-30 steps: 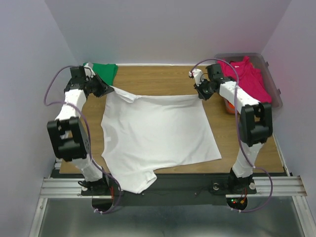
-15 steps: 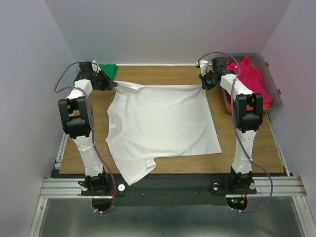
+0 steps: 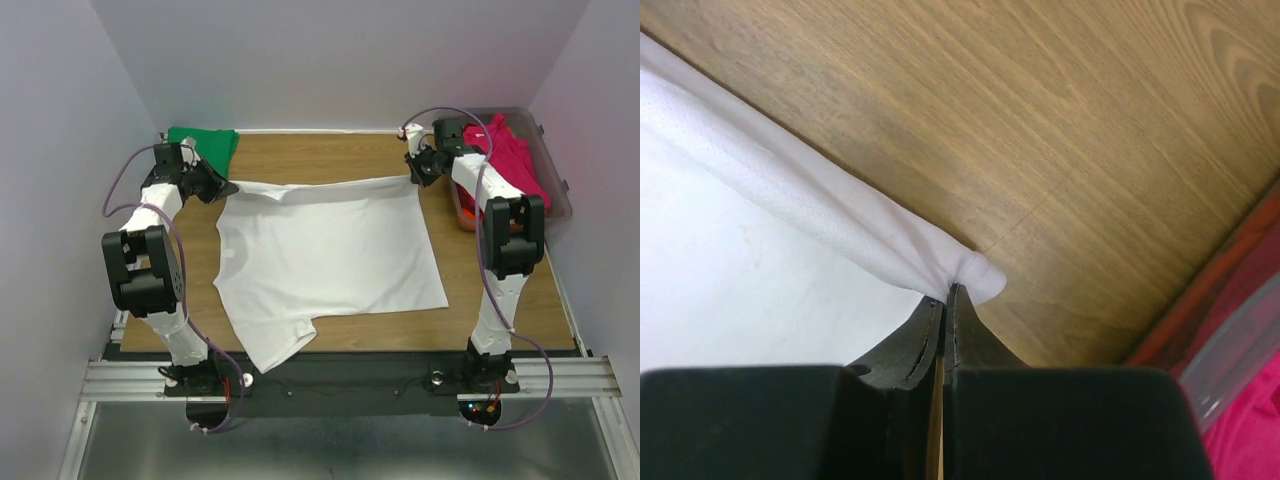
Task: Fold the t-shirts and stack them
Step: Fold the tshirt
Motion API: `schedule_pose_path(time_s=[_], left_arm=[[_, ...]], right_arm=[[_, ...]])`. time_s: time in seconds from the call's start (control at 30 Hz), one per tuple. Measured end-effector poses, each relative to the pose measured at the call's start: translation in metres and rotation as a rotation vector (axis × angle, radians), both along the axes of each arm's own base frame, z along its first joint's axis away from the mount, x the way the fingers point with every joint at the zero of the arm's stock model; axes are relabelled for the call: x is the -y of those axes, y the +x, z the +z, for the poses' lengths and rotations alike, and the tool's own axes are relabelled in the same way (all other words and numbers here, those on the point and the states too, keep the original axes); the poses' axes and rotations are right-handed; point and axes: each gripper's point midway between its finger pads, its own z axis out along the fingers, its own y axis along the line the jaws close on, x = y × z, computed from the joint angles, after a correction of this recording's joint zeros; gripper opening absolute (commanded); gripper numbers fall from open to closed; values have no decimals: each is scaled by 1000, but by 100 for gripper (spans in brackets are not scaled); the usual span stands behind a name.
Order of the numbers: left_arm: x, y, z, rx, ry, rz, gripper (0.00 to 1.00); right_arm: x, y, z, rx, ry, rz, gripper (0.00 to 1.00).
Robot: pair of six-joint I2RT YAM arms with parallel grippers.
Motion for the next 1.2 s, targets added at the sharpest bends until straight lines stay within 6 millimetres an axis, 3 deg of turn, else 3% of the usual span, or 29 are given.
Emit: schedule_pose_path(time_s=[0.13, 0.23, 0.5, 0.7, 0.97, 1.2], left_arm=[[3, -14, -3, -25, -14, 7, 0], [6, -32, -19, -78, -28, 11, 0], [14, -96, -57, -235, -43, 25, 0], [12, -112, -63, -246, -19, 45, 0], [8, -141, -96, -332, 17, 83, 0], [7, -151, -96, -318, 28, 106, 0]], right_arm=[[1, -7, 7, 9, -6, 11, 1], [2, -11, 8, 11, -11, 17, 1], [4, -25, -9, -32, -26, 32, 1], [4, -33, -20, -57, -34, 44, 1], [6, -49, -35, -96, -48, 65, 1], [8, -61, -43, -114, -67, 92, 1]])
